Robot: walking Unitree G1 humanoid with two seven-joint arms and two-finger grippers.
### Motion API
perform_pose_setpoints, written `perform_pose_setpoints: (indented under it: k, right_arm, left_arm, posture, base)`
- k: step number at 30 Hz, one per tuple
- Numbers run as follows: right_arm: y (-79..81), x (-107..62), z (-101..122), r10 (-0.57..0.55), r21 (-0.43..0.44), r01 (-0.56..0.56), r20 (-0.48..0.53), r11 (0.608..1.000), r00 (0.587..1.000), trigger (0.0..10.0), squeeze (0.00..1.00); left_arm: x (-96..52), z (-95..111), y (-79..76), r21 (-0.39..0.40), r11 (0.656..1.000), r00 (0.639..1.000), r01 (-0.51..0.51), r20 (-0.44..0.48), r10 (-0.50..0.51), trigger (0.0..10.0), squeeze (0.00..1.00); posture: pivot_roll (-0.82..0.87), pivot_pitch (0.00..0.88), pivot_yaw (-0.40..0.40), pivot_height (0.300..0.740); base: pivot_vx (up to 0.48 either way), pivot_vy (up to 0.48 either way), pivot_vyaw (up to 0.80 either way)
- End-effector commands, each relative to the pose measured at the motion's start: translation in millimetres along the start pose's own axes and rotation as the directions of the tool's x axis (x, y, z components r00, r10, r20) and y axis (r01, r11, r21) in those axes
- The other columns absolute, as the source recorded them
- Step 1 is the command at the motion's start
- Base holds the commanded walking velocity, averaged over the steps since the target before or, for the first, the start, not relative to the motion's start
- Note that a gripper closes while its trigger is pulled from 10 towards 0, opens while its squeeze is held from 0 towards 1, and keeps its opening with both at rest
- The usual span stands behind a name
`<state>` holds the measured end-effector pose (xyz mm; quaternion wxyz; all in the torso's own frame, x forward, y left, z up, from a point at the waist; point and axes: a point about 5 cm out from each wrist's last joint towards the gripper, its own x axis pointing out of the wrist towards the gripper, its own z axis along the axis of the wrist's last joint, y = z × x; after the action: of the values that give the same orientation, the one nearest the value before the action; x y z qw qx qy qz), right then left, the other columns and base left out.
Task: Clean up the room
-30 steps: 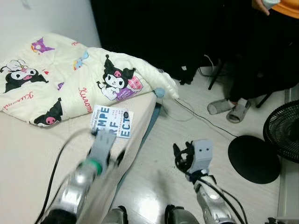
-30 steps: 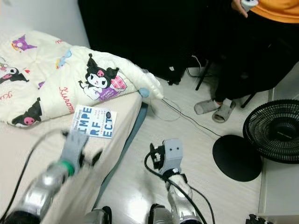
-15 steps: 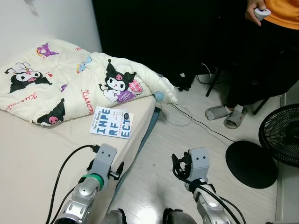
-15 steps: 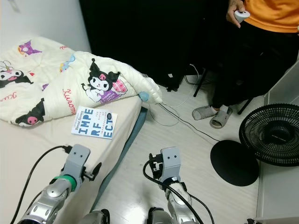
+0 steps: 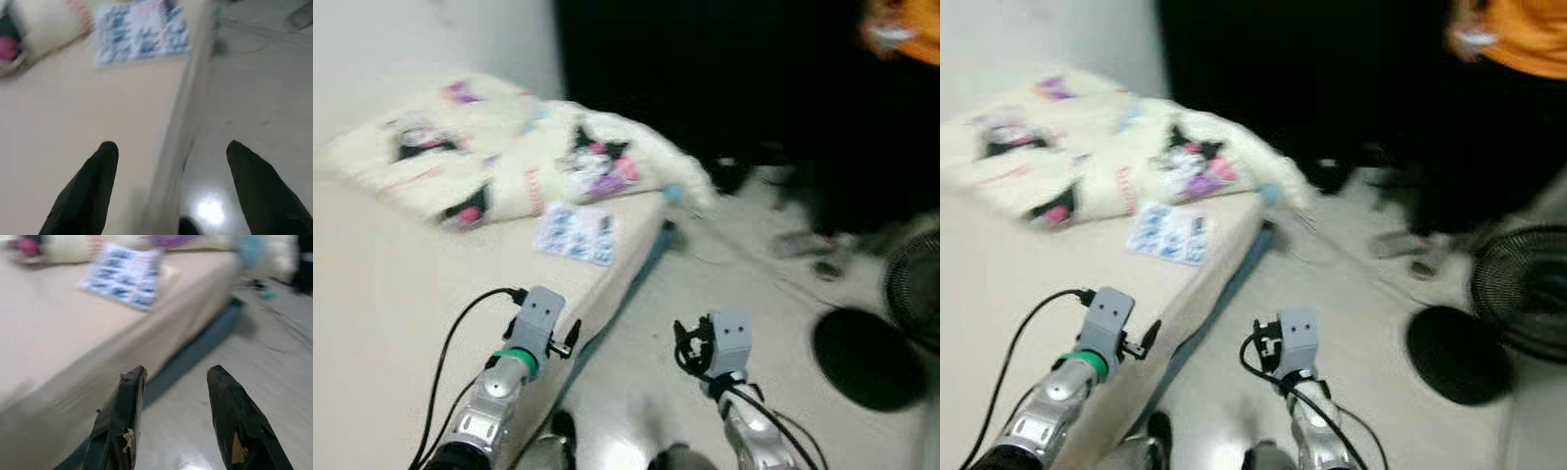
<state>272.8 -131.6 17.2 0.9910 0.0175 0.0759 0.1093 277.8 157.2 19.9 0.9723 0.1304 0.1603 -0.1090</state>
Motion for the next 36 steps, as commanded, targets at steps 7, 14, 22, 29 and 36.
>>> perform_pose_setpoints:
  k: [7,14,22,29,36]
  right_arm:
    - [-3.9,-4.9,-7.5,-0.028,0.026,0.028,-0.020,0.999,0.999,10.0,0.00]
    - [-5.8,-4.8,-7.6,-0.034,0.018,0.034,-0.021,0.999,0.999,10.0,0.00]
    - [-7.1,-4.0,-7.7,-0.038,0.018,0.038,-0.024,0.999,0.999,10.0,0.00]
    - [-6.1,-0.9,-4.6,-0.029,0.012,0.030,-0.014,0.999,0.999,10.0,0.00]
    - [-5.1,0.9,-3.3,-0.021,0.007,0.021,-0.010,1.000,1.000,10.0,0.00]
  left_arm:
    - [3.0,2.5,-3.5,0.018,1.000,1.000,0.014,0.015,-0.014,10.0,0.00]
    - [3.6,2.1,-3.5,0.017,1.000,1.000,0.013,0.017,-0.013,10.0,0.00]
    - [5.1,2.9,-3.5,0.014,1.000,1.000,0.014,0.019,-0.015,10.0,0.00]
    - [7.6,8.7,-4.1,-0.017,0.999,0.999,0.029,0.041,-0.028,10.0,0.00]
    - [8.2,9.9,-3.1,-0.009,1.000,0.999,0.015,0.051,-0.015,10.0,0.00]
  posture:
    - [0.01,0.091,0.045,0.731]
    - [0.01,0.092,0.044,0.731]
    - [0.01,0.087,0.044,0.731]
    - [0.02,0.081,0.042,0.731]
    - [0.02,0.076,0.041,0.731]
  base:
    - [-0.422,0.000,-0.73]
    - [-0.397,0.000,-0.77]
    - [-0.262,0.000,-0.76]
    - [0.000,0.000,-0.23]
    - [0.000,0.000,0.00]
